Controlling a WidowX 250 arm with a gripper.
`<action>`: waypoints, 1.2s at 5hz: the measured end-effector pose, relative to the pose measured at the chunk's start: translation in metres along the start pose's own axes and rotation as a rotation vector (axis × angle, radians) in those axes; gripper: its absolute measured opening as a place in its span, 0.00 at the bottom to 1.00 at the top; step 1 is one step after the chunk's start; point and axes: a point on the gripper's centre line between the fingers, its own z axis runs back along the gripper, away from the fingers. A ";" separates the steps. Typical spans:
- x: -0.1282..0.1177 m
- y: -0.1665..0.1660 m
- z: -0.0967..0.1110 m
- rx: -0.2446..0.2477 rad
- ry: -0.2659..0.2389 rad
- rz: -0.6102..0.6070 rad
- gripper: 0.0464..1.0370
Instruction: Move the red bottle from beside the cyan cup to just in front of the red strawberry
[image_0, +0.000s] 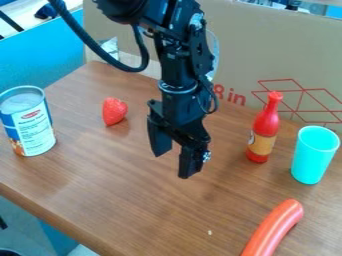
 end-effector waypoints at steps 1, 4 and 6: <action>-0.002 -0.002 -0.007 -0.006 0.026 -0.007 0.96; 0.051 -0.035 0.074 0.004 -0.195 -0.186 0.96; 0.093 -0.047 0.068 0.023 -0.189 -0.281 0.96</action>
